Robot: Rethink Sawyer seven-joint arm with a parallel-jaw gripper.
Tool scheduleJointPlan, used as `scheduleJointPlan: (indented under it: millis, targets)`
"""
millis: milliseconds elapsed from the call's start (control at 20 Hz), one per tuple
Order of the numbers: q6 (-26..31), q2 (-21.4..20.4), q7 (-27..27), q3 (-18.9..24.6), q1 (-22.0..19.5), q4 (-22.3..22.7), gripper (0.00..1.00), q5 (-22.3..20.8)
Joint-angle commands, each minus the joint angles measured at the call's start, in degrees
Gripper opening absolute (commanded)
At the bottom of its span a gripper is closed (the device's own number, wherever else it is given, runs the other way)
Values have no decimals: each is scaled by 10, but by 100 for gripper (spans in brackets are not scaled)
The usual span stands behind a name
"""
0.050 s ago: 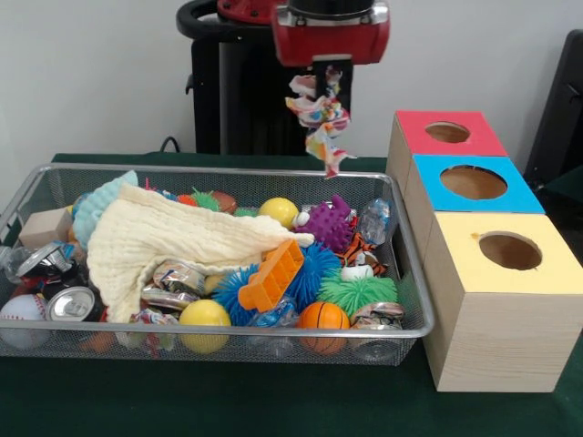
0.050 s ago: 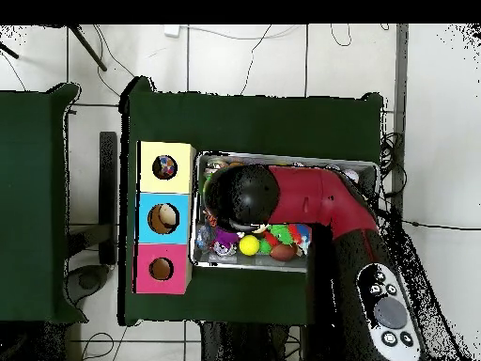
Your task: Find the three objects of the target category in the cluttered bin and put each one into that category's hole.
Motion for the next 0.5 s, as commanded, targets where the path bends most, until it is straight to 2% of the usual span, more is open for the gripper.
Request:
scheduleJointPlan:
  millis: [50,500]
  targets:
    - [77,42,104,-7,33,-101,0,16]
    - [57,104,142,-39,90,-159,0,21]
